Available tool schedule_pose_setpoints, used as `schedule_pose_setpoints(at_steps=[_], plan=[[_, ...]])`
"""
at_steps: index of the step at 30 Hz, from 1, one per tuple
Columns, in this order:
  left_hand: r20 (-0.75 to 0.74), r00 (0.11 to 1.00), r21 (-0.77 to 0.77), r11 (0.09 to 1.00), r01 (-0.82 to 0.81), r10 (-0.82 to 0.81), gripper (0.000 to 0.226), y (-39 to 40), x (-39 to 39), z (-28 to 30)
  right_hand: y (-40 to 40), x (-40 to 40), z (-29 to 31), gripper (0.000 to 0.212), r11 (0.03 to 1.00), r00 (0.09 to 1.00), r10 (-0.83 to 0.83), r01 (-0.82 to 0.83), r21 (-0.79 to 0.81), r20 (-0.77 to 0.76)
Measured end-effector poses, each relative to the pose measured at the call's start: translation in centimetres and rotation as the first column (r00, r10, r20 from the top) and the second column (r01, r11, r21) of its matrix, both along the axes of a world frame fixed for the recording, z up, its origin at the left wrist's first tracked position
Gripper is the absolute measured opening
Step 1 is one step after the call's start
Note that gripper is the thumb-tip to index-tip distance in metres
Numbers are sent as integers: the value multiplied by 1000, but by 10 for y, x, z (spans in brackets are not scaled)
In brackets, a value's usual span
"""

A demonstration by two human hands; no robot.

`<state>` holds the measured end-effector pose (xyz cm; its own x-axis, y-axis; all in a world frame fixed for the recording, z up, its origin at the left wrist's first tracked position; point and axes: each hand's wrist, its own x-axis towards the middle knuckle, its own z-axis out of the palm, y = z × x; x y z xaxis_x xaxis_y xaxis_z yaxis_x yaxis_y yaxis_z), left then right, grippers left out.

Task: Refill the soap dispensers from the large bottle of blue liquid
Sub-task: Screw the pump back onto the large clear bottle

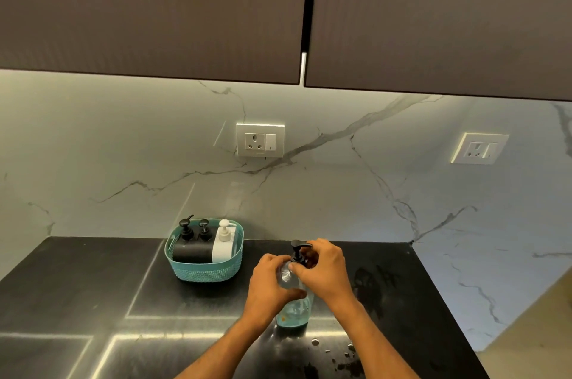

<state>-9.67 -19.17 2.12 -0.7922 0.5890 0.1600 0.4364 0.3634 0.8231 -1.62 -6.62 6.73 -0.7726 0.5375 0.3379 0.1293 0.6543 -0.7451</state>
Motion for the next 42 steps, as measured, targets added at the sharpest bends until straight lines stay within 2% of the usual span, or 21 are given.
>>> schedule_pose_setpoints(at_steps=[7, 12, 14, 17, 21, 25, 29, 33, 38, 42], plan=[[4, 1000, -5, 1000, 11, -11, 68, 0, -2, 0, -5, 2, -11, 45, 998, 997, -65, 64, -27, -28], [-7, 1000, -6, 1000, 11, -11, 67, -2, -2, 1, -2, 2, -6, 51, 999, 999, 27, -27, -42, -22], [-6, 1000, -5, 1000, 11, -11, 68, -3, -1, 1, -1, 2, -4, 45, 998, 998, 57, -58, -18, -20], [2, 1000, -4, 1000, 18, -18, 67, -3, -1, 1, -1, 2, -2, 35, 1000, 1000, 18, -18, -5, -9], [5, 1000, -5, 1000, 24, -24, 63, -3, -1, -1, -5, 2, -3, 53, 998, 998, -63, 63, 14, 19], [-2, 1000, -6, 1000, 19, -19, 66, -2, -1, -1, -4, 3, -3, 56, 1000, 1000, -12, 12, -11, 24], [0, 1000, -13, 1000, 17, -17, 69, -2, -2, -1, -2, 4, -5, 45, 1000, 999, 0, 0, -1, 37], [2, 1000, -4, 1000, 5, -5, 68, -2, -1, -1, -2, 8, -5, 46, 999, 998, -34, 34, -1, 60], [5, 1000, 3, 1000, -1, 1, 69, -1, -1, 0, -3, 9, -8, 41, 1000, 1000, 24, -23, -11, 15], [13, 1000, -4, 1000, 4, -4, 68, -1, -1, -1, -4, 5, -5, 38, 999, 998, -45, 45, -21, 42]])
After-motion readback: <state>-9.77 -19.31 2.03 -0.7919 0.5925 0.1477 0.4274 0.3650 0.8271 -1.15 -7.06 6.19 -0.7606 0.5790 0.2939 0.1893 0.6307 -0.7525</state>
